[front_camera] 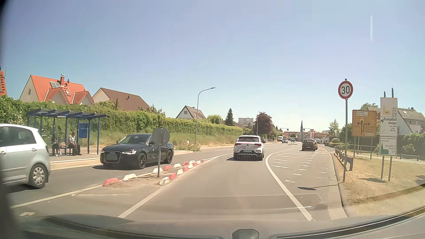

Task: Follow the waypoints while adhering to traffic rules and regulations

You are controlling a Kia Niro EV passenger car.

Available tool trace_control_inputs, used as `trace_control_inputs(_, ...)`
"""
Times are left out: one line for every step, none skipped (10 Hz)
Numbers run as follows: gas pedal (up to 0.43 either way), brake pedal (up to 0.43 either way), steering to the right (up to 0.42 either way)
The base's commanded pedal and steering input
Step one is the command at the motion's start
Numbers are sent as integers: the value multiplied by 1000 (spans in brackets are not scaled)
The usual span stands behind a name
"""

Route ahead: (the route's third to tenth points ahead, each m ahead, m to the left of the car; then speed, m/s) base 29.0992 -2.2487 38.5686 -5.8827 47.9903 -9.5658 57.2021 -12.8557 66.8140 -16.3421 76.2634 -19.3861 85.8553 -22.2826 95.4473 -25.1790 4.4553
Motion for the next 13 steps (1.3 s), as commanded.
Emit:
trace_control_inputs(110, 30, 115)
trace_control_inputs(118, 30, 81)
trace_control_inputs(118, 30, 50)
trace_control_inputs(118, 30, 33)
trace_control_inputs(118, 30, 17)
trace_control_inputs(118, 30, 10)
trace_control_inputs(118, 30, 9)
trace_control_inputs(118, 30, 9)
trace_control_inputs(118, 30, 8)
trace_control_inputs(130, 30, 7)
trace_control_inputs(130, 30, 8)
trace_control_inputs(130, 30, 10)
trace_control_inputs(130, 30, 12)
